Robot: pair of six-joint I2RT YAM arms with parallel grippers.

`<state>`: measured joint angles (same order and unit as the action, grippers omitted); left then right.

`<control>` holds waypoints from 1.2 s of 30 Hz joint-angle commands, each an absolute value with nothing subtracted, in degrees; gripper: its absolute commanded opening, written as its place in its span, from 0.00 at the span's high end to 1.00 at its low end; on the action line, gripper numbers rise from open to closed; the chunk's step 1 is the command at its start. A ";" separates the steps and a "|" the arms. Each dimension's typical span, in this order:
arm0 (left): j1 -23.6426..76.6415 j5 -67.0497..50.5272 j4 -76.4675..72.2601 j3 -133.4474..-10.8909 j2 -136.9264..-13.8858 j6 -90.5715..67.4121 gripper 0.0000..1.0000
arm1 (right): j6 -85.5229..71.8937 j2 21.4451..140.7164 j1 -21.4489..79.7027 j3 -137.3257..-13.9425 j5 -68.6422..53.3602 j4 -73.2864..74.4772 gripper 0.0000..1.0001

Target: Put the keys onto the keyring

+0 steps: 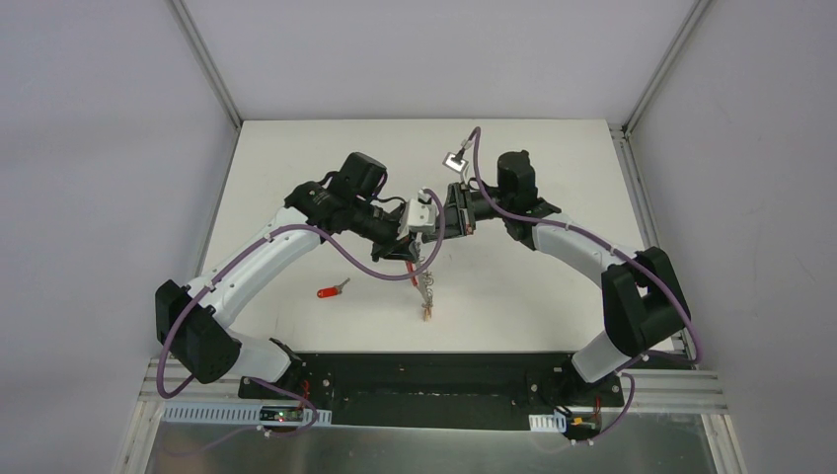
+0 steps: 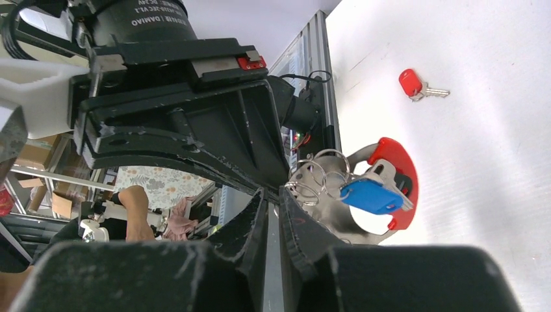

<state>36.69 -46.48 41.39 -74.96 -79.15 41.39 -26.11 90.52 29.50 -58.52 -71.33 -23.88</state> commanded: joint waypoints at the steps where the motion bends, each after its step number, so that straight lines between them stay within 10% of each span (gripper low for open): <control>1: 36.56 -47.45 39.99 -74.89 -77.64 42.67 1.00 | -30.15 90.40 29.92 -59.06 -72.63 -30.75 0.86; 14: 35.66 -50.00 40.50 -75.89 -77.39 40.52 1.00 | -25.57 87.64 25.07 -58.71 -72.52 -27.88 0.75; 36: 35.57 -52.26 37.53 -84.01 -76.73 15.55 1.00 | 24.84 76.35 24.90 -73.82 -70.53 26.16 0.68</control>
<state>35.90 -49.45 39.57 -79.96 -79.11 22.90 15.75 79.40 24.45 -71.59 -71.53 19.42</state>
